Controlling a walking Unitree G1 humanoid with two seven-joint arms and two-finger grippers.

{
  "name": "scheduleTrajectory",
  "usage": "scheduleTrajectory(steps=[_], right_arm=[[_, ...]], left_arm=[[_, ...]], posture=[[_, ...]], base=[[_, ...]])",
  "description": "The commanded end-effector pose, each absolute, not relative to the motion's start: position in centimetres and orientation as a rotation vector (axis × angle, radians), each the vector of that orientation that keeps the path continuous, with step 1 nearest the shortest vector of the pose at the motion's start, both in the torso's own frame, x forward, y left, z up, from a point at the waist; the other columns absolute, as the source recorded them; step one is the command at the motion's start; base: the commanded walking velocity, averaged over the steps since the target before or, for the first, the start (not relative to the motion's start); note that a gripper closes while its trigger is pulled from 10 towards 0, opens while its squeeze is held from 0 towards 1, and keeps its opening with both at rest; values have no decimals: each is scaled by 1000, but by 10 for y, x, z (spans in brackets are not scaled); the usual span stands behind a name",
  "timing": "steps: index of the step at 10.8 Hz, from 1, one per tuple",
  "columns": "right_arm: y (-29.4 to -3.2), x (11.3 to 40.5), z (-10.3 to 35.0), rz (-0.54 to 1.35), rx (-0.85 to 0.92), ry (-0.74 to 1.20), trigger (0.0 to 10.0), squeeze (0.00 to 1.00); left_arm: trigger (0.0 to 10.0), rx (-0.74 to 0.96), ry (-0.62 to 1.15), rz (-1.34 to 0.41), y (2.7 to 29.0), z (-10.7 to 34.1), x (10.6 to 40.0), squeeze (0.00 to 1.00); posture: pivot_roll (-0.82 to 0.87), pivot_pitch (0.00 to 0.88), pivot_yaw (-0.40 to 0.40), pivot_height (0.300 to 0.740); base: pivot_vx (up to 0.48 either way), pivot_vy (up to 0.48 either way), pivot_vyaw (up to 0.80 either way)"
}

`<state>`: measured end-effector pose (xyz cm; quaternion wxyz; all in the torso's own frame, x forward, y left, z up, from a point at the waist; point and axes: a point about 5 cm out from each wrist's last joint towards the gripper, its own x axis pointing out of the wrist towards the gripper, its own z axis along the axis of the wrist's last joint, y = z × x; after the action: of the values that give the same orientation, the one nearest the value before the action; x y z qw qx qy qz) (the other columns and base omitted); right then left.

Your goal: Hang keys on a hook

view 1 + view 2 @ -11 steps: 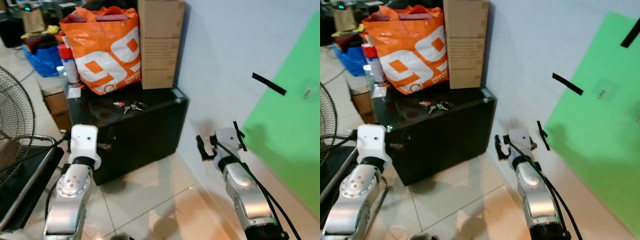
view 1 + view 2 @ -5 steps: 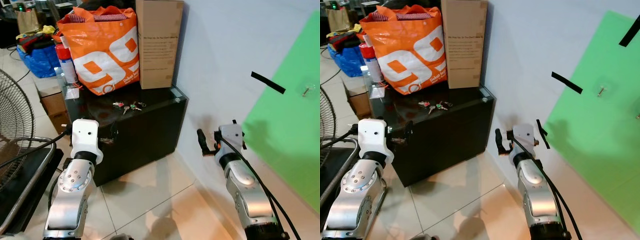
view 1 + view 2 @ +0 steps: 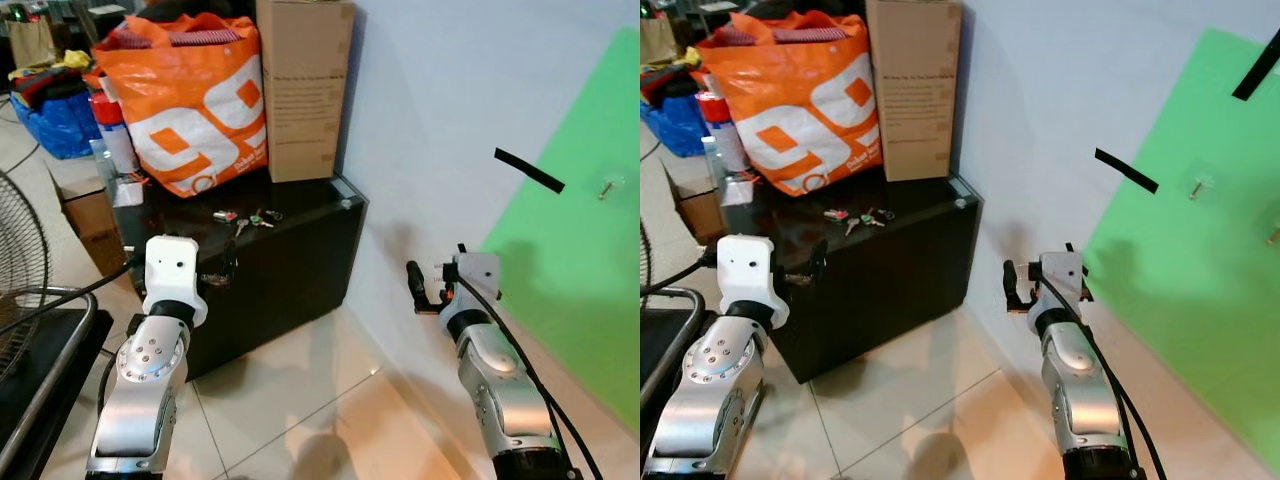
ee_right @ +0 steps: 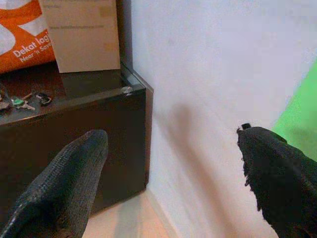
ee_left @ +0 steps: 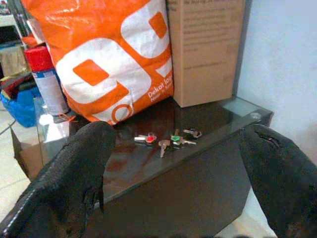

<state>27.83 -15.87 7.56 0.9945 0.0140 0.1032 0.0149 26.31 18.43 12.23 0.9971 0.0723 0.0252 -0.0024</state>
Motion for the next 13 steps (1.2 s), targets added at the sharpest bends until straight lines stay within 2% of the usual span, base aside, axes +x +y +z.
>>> scheduleTrajectory(steps=[1, 3, 5, 8, 9, 13], right_arm=[[-160, 281, 82, 24, 29, 182, 10000, 1000], [-161, 281, 81, 27, -34, 166, 10000, 1000], [-157, 280, 81, 53, -16, 152, 10000, 1000], [-163, 286, 81, -15, -27, 180, 10000, 1000], [-163, 286, 80, -13, 3, 184, 10000, 1000], [-164, 286, 81, -8, 1, 164, 10000, 1000]], left_arm=[[10000, 146, 48, -12, 184, 125, 263, 588], [10000, 142, 42, -18, 184, 126, 263, 604], [10000, 141, 42, -17, 184, 127, 262, 612], [10000, 144, 39, -21, 184, 128, 264, 643], [10000, 143, 38, -22, 184, 128, 265, 675], [10000, 139, 39, -28, 183, 127, 265, 671]], posture=[[-61, 0, -39, 740], [-56, 0, -40, 740], [-51, 0, -43, 740], [-52, 0, -42, 740], [-53, 0, -42, 740], [-56, 0, -40, 740]], base=[[386, 0, 0], [399, 0, 0], [396, 0, 794], [404, 0, 798], [454, 0, 0], [469, 0, 0]])
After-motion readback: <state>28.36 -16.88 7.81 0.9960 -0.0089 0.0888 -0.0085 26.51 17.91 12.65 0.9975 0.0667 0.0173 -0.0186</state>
